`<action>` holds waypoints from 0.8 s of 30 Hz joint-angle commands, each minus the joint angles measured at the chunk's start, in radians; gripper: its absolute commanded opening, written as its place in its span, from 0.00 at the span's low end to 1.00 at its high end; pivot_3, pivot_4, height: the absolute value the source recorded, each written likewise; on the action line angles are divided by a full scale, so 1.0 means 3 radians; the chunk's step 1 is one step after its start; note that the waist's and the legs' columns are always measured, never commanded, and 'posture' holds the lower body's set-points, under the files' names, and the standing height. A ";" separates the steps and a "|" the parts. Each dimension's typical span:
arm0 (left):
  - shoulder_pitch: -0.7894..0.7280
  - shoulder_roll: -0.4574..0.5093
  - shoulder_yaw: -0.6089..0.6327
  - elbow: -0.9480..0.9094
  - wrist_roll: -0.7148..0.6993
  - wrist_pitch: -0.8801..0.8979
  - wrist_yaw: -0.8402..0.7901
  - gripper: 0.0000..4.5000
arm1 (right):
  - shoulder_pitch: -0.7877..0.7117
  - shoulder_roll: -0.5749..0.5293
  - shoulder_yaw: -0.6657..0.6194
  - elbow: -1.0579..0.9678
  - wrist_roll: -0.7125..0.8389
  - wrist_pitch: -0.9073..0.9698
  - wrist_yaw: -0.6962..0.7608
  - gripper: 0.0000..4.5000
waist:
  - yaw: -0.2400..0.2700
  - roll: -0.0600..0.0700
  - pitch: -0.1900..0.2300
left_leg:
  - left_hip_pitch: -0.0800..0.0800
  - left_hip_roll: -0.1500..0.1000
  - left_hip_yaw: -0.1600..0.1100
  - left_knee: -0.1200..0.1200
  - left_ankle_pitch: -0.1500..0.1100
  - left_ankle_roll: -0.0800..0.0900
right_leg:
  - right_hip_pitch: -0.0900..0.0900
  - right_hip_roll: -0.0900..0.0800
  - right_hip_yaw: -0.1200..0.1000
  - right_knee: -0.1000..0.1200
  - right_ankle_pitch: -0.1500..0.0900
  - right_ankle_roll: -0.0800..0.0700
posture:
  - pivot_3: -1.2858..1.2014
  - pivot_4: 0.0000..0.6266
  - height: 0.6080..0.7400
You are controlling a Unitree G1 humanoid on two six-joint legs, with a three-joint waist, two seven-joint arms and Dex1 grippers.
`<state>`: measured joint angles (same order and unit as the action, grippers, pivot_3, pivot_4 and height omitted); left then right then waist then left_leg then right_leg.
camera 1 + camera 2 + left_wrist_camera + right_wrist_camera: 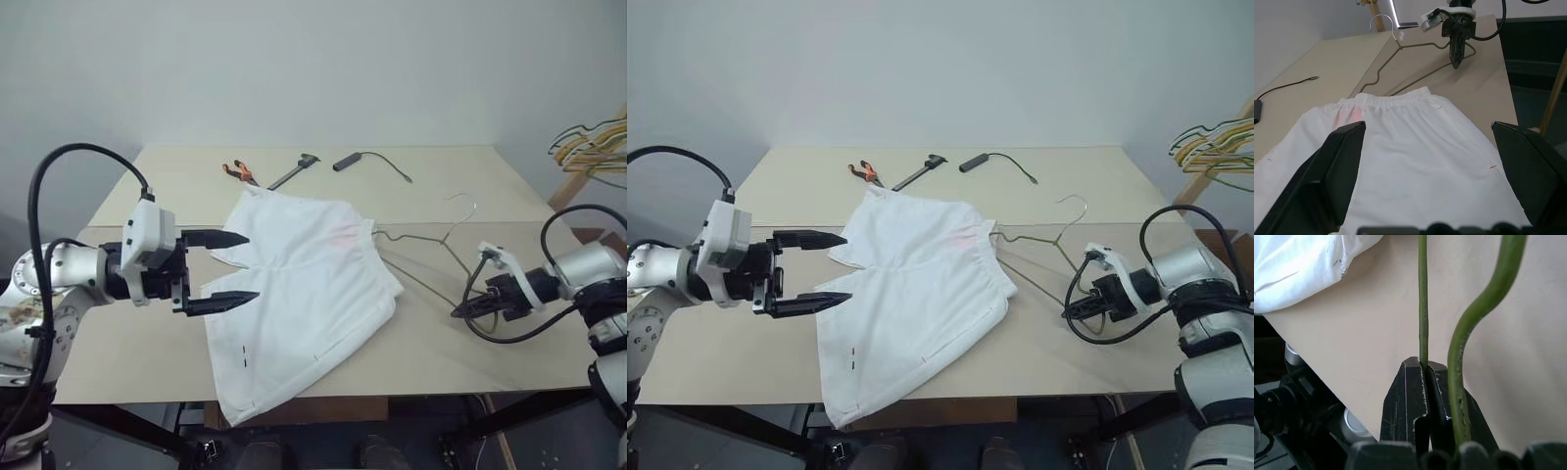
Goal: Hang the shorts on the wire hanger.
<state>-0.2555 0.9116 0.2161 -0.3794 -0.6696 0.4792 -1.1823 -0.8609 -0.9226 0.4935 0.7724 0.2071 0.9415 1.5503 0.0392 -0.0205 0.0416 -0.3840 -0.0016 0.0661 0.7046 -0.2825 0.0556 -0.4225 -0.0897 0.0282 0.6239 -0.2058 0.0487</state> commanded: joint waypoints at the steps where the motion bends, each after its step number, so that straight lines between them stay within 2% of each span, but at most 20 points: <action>1: -0.0008 0.0010 0.0056 -0.0063 -0.0018 -0.0050 0.0022 1.00 | -0.0100 0.0062 -0.0087 0.0052 -0.0099 -0.0080 0.0070 0.00 | 0.0000 0.0000 0.0000 | 0.0000 0.0000 0.0000 0.0000 0.0000 0.0000 | 0.0000 0.0000 0.0000 0.0000 0.0000 0.0000 | 0.56 0.00 1.00; 24: 0.0177 -0.0027 0.0093 -0.0208 -0.0053 -0.0085 0.0107 1.00 | -0.0641 0.0931 -0.0634 0.1283 -0.0471 -0.0457 -0.0620 0.00 | -0.0010 0.0001 0.0000 | 0.0000 -0.0002 -0.0001 -0.0002 0.0002 -0.0004 | -0.0001 0.0000 0.0000 0.0004 0.0001 -0.0001 | 0.57 0.00 1.00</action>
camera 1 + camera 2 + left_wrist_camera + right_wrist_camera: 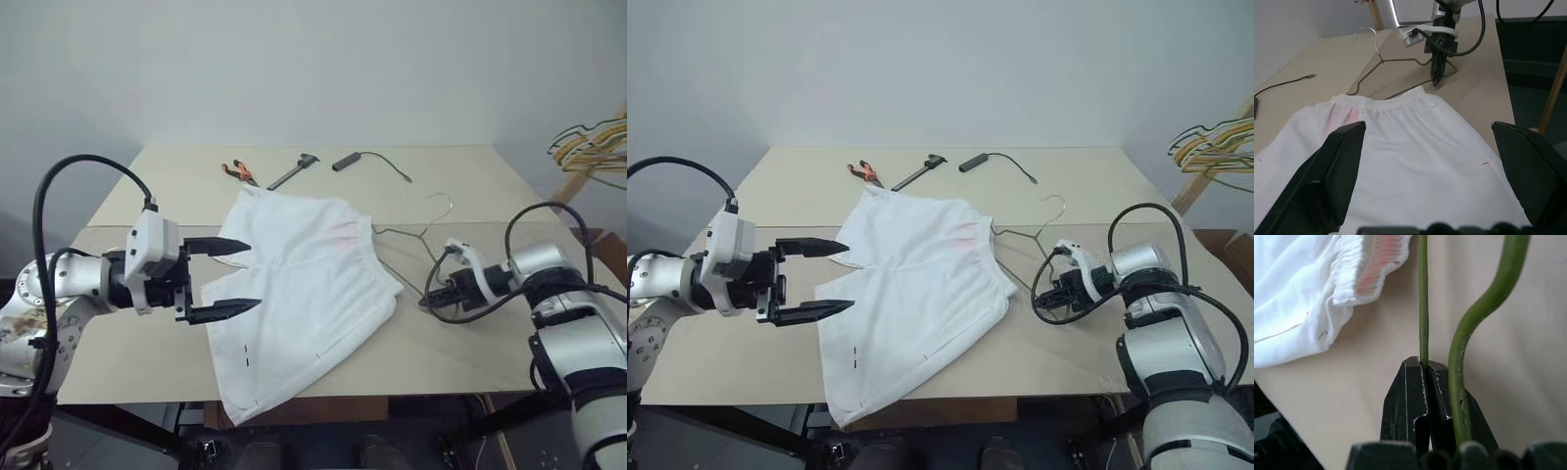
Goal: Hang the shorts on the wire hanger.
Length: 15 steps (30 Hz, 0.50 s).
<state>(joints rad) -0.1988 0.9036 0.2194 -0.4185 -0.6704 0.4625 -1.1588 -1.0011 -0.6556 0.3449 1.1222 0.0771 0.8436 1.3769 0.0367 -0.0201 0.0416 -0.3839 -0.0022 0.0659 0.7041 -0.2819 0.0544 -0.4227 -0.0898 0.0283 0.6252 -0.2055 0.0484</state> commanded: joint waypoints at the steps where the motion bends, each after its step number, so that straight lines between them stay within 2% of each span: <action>1: -0.0003 0.0001 0.0085 -0.0084 -0.0054 -0.0033 0.0029 1.00 | -0.0195 0.0076 -0.0152 0.0167 -0.0061 -0.0161 -0.0036 0.00 | -0.0006 0.0000 0.0000 | 0.0000 0.0000 0.0000 0.0000 0.0001 -0.0001 | 0.0000 0.0001 0.0000 0.0000 0.0000 0.0000 | 0.57 0.00 1.00; 15: 0.0084 0.0035 0.0132 -0.0200 -0.0120 0.0022 0.0078 1.00 | -0.0431 0.0340 -0.0336 0.0551 -0.0302 -0.0345 0.0014 0.00 | -0.0025 0.0001 0.0000 | 0.0001 0.0000 -0.0003 -0.0005 0.0002 -0.0004 | 0.0000 0.0001 0.0000 0.0001 0.0001 -0.0001 | 0.58 0.00 1.00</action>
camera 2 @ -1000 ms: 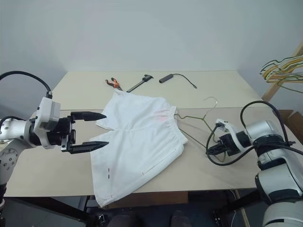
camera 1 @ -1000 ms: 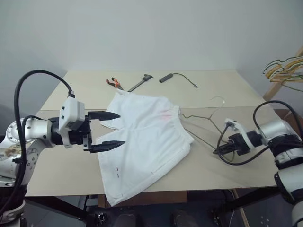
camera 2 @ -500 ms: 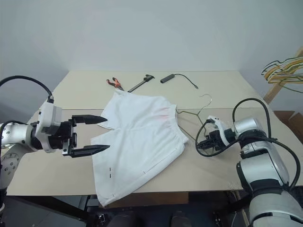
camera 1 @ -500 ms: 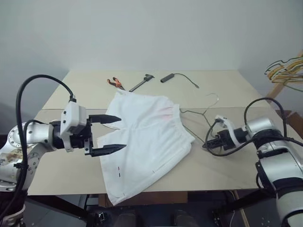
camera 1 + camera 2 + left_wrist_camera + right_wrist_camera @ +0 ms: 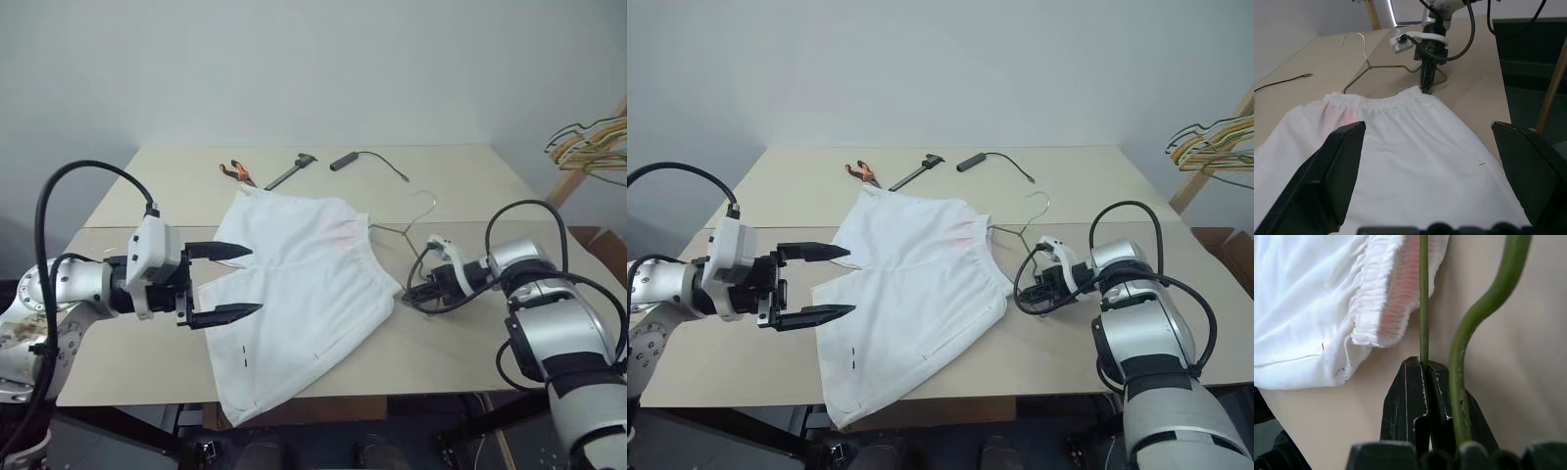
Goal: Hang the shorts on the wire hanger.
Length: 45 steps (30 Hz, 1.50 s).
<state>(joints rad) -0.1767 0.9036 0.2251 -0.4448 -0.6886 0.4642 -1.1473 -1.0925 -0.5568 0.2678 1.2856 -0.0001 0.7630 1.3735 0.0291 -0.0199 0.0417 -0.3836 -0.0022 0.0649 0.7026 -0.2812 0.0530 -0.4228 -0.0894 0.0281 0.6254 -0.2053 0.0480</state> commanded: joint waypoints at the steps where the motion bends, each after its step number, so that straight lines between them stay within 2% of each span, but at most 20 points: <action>1: 0.0025 0.0036 0.0120 -0.0129 -0.0068 0.0019 0.0047 1.00 | -0.0136 0.0018 -0.0076 0.0010 -0.0067 -0.0083 0.0048 0.00 | 0.0000 0.0000 0.0000 | 0.0000 0.0000 0.0000 0.0000 0.0000 0.0000 | 0.0000 0.0000 0.0000 0.0000 0.0000 0.0000 | 0.58 0.00 1.00; 3: 0.0038 0.0036 0.0120 -0.0149 -0.0076 0.0024 0.0069 1.00 | -0.0185 0.0051 -0.0089 0.0016 -0.0103 -0.0101 0.0054 0.00 | 0.0000 0.0000 0.0000 | 0.0001 0.0000 0.0000 -0.0002 0.0000 -0.0001 | 0.0000 0.0000 0.0000 0.0000 0.0000 0.0000 | 0.58 0.00 1.00; 7: 0.0050 0.0038 0.0121 -0.0168 -0.0089 0.0023 0.0105 1.00 | -0.0232 0.0115 -0.0287 0.0081 -0.0067 -0.0077 -0.0444 0.00 | -0.0006 0.0000 0.0000 | 0.0001 -0.0001 0.0000 -0.0006 0.0003 -0.0004 | -0.0002 0.0000 0.0000 0.0001 0.0001 -0.0001 | 0.58 0.00 1.00; 9: 0.0057 0.0038 0.0125 -0.0182 -0.0101 0.0026 0.0126 1.00 | -0.0237 0.0143 -0.0372 0.0091 -0.0052 -0.0085 -0.0542 0.00 | -0.0003 0.0000 0.0000 | 0.0002 -0.0001 -0.0002 -0.0010 0.0004 -0.0007 | -0.0002 0.0000 0.0000 0.0001 0.0001 -0.0002 | 0.58 0.00 1.00; 14: 0.0028 0.0040 0.0104 -0.0163 -0.0103 0.0024 0.0145 1.00 | -0.0259 0.0165 -0.0482 0.0032 -0.0053 -0.0172 -0.0505 0.00 | 0.0002 0.0000 0.0000 | 0.0003 -0.0002 -0.0002 -0.0017 0.0005 -0.0008 | -0.0003 0.0001 0.0000 -0.0002 0.0002 -0.0003 | 0.58 0.00 1.00; 19: -0.0111 0.0034 0.0028 -0.0054 -0.0082 0.0015 0.0114 1.00 | -0.0268 0.0074 -0.0398 -0.0377 -0.0132 -0.0607 -0.0273 0.00 | -0.0019 0.0001 0.0001 | 0.0004 -0.0002 -0.0002 -0.0017 0.0005 -0.0009 | -0.0003 0.0002 0.0000 -0.0001 0.0002 -0.0003 | 0.57 0.00 1.00; 23: -0.0257 0.0002 -0.0065 0.0066 -0.0048 -0.0005 0.0083 1.00 | -0.0092 -0.0064 -0.0420 -0.1041 -0.0161 -0.1009 -0.0480 0.00 | -0.0047 0.0002 0.0001 | 0.0002 -0.0002 -0.0003 -0.0018 0.0006 -0.0009 | -0.0004 0.0001 0.0000 -0.0001 0.0002 -0.0003 | 0.55 0.00 1.00; 30: -0.0675 0.0038 -0.0229 0.0526 0.0175 -0.0221 -0.0155 1.00 | 0.0536 -0.0379 -0.0384 -0.2963 -0.0233 -0.1285 -0.0696 0.00 | -0.0091 0.0002 0.0001 | -0.0001 -0.0001 -0.0004 -0.0019 0.0006 -0.0009 | -0.0007 0.0001 -0.0006 -0.0003 0.0001 -0.0003 | 0.52 0.00 1.00; 36: -0.1179 0.0128 -0.0300 0.1095 0.0430 -0.0576 -0.0510 1.00 | 0.1044 -0.0663 -0.0230 -0.4514 -0.0098 -0.0710 -0.0460 0.00 | -0.0163 0.0002 0.0001 | -0.0002 -0.0001 -0.0004 -0.0017 0.0006 -0.0009 | -0.0007 0.0002 -0.0006 -0.0003 0.0001 -0.0003 | 0.51 0.00 1.00; 41: -0.1720 0.0188 -0.0536 0.1692 0.0699 -0.0964 -0.1035 1.00 | 0.1176 -0.0806 -0.0077 -0.5136 0.0020 -0.0135 -0.0380 0.00 | -0.0211 0.0002 0.0001 | 0.0000 -0.0001 -0.0002 -0.0011 0.0005 -0.0007 | -0.0003 0.0003 -0.0007 -0.0001 0.0001 -0.0003 | 0.50 0.00 1.00; 45: -0.2233 0.0030 -0.0891 0.2302 0.1119 -0.1441 -0.1305 1.00 | 0.1107 -0.0885 0.0090 -0.5344 0.0075 0.0186 -0.0352 0.00 | -0.0226 0.0001 0.0001 | -0.0001 -0.0002 -0.0002 -0.0002 0.0004 -0.0005 | 0.0000 0.0003 -0.0009 -0.0001 0.0000 -0.0003 | 0.50 0.00 1.00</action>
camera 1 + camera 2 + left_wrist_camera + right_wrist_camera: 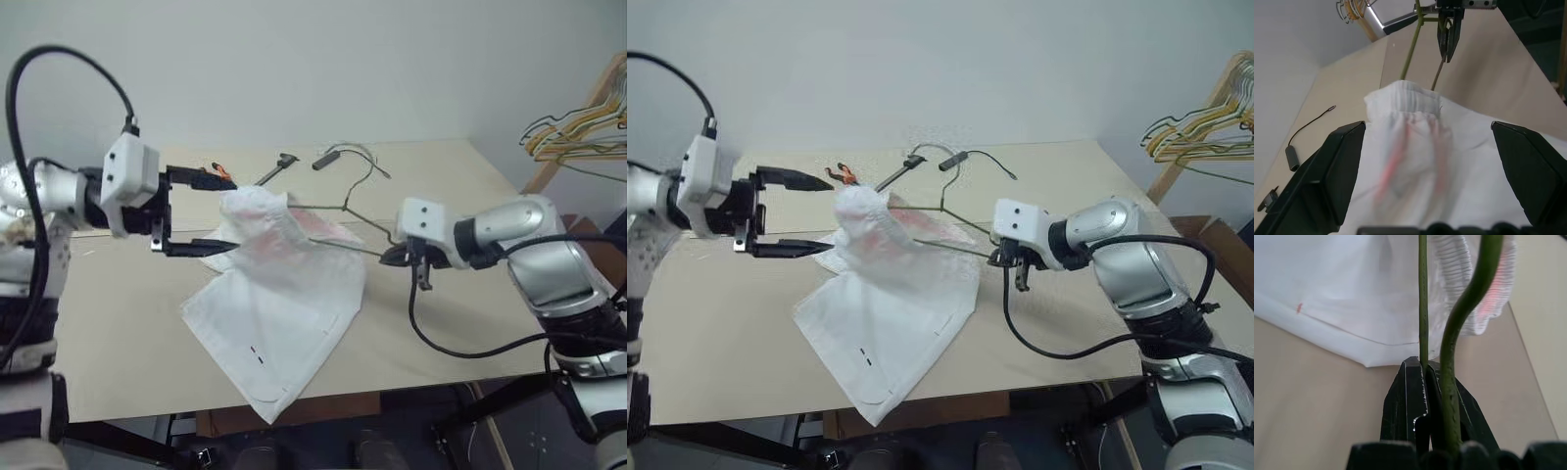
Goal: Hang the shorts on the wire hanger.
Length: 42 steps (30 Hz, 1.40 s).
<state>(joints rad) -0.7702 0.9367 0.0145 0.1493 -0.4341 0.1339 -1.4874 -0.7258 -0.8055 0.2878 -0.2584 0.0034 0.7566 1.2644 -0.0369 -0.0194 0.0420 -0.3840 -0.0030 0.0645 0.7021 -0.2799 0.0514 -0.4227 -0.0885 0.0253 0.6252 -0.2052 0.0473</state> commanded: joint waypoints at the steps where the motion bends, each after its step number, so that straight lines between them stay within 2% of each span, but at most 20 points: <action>1: -0.0351 -0.0121 -0.0304 0.0469 0.0427 -0.0505 -0.0214 1.00 | -0.0144 -0.0065 0.0053 -0.0230 0.0089 0.0272 0.0016 0.00 | -0.0006 0.0000 0.0000 | -0.0001 0.0000 0.0000 0.0001 -0.0001 0.0001 | 0.0000 0.0000 0.0000 0.0000 0.0000 0.0000 | 0.49 0.00 1.00; 3: -0.0487 -0.0217 -0.0499 0.0745 0.0708 -0.0876 -0.0283 1.00 | -0.0194 -0.0081 0.0090 -0.0287 0.0151 0.0374 0.0023 0.00 | -0.0016 0.0000 0.0000 | -0.0003 0.0000 0.0002 0.0003 -0.0002 0.0003 | -0.0001 -0.0001 0.0000 -0.0001 0.0000 0.0001 | 0.49 0.00 1.00; 7: -0.0667 -0.0437 -0.0769 0.1160 0.1051 -0.1214 -0.0315 1.00 | -0.0272 -0.0104 0.0130 -0.0369 0.0278 0.0512 0.0022 0.00 | -0.0030 0.0000 0.0000 | -0.0008 0.0001 0.0004 0.0004 -0.0003 0.0004 | -0.0006 0.0000 0.0000 -0.0001 0.0000 0.0001 | 0.49 0.00 1.00; 10: -0.0723 -0.0568 -0.0877 0.1372 0.1223 -0.1419 -0.0295 0.86 | -0.0309 -0.0115 0.0160 -0.0405 0.0339 0.0588 -0.0007 0.00 | -0.0042 0.0000 0.0000 | -0.0015 0.0002 0.0003 0.0007 -0.0004 0.0006 | -0.0011 0.0000 0.0000 -0.0001 0.0000 0.0001 | 0.48 0.00 1.00; 14: -0.0739 -0.0726 -0.0817 0.1460 0.1149 -0.1392 -0.0283 0.58 | -0.0334 -0.0150 0.0189 -0.0454 0.0391 0.0676 -0.0050 0.00 | -0.0050 0.0000 0.0000 | -0.0018 0.0005 0.0002 0.0008 -0.0004 0.0007 | -0.0015 -0.0001 0.0000 0.0001 0.0000 0.0001 | 0.48 0.00 1.00; 21: -0.0707 -0.0759 -0.0699 0.1447 0.1053 -0.1314 -0.0271 0.04 | -0.0323 -0.0198 0.0255 -0.0447 0.0402 0.0700 -0.0137 0.00 | -0.0103 0.0000 0.0000 | -0.0018 0.0006 0.0000 0.0010 -0.0005 0.0008 | -0.0014 -0.0004 0.0000 0.0003 0.0000 0.0002 | 0.48 0.00 1.00; 22: -0.0699 -0.0762 -0.0683 0.1428 0.1030 -0.1281 -0.0289 0.01 | -0.0312 -0.0203 0.0268 -0.0438 0.0388 0.0648 -0.0154 0.00 | -0.0107 0.0000 0.0000 | -0.0018 0.0006 0.0000 0.0010 -0.0005 0.0008 | -0.0015 -0.0004 0.0000 0.0004 0.0000 0.0002 | 0.48 0.00 1.00; 26: -0.0655 -0.0779 -0.0629 0.1346 0.1001 -0.1196 -0.0229 0.01 | -0.0227 -0.0145 0.0200 -0.0381 0.0379 0.0414 -0.0282 0.00 | -0.0115 0.0000 0.0000 | -0.0018 0.0006 -0.0001 0.0011 -0.0005 0.0008 | -0.0015 -0.0004 0.0000 0.0004 0.0000 0.0003 | 0.48 0.00 1.00; 29: -0.0604 -0.0778 -0.0551 0.1272 0.0933 -0.1038 -0.0166 0.00 | -0.0199 -0.0122 0.0137 -0.0253 0.0317 0.0339 -0.0459 0.18 | -0.0115 -0.0001 0.0000 | -0.0017 0.0007 -0.0001 0.0011 -0.0005 0.0008 | -0.0014 -0.0004 0.0001 0.0006 0.0000 0.0003 | 0.48 0.00 1.00; 32: -0.0524 -0.0735 -0.0480 0.1188 0.0905 -0.0920 -0.0097 0.00 | -0.0173 -0.0188 -0.0114 -0.0148 0.0414 0.0373 -0.0528 0.40 | -0.0112 -0.0001 0.0000 | -0.0018 0.0006 -0.0001 0.0011 -0.0005 0.0008 | -0.0015 -0.0006 0.0001 0.0008 0.0000 0.0004 | 0.48 0.00 1.00; 34: -0.0460 -0.0690 -0.0401 0.1134 0.0856 -0.0798 -0.0058 0.00 | -0.0142 -0.0237 -0.0380 0.0006 0.0462 0.0380 -0.0631 0.57 | -0.0109 -0.0001 0.0000 | -0.0018 0.0006 -0.0002 0.0012 -0.0005 0.0009 | -0.0015 -0.0007 0.0001 0.0007 0.0000 0.0004 | 0.48 0.00 1.00; 39: -0.0203 -0.0596 -0.0149 0.0976 0.0763 -0.0492 0.0256 0.00 | 0.0176 -0.0269 -0.1436 0.0177 0.0808 0.0406 -0.0882 0.98 | -0.0103 -0.0001 -0.0001 | -0.0018 0.0006 -0.0003 0.0011 -0.0007 0.0011 | -0.0012 -0.0009 0.0000 0.0003 0.0000 0.0005 | 0.48 0.00 1.00; 42: -0.0035 -0.0582 -0.0037 0.0732 0.0668 -0.0256 0.0382 0.00 | 0.0408 -0.0147 -0.1986 0.0181 0.1082 0.0378 -0.1005 0.99 | -0.0103 -0.0002 -0.0001 | -0.0017 0.0006 -0.0004 0.0011 -0.0007 0.0012 | -0.0011 -0.0009 0.0001 0.0005 0.0001 0.0006 | 0.48 0.00 1.00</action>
<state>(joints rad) -0.7713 0.7519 -0.0326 0.4301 -0.1978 0.0284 -1.3981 -0.6068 -0.8595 -0.2234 -0.1854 0.2796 0.8813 0.9836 -0.0680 -0.0200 0.0417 -0.3888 -0.0008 0.0629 0.7055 -0.2820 0.0549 -0.4253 -0.0911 0.0255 0.6265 -0.2049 0.0491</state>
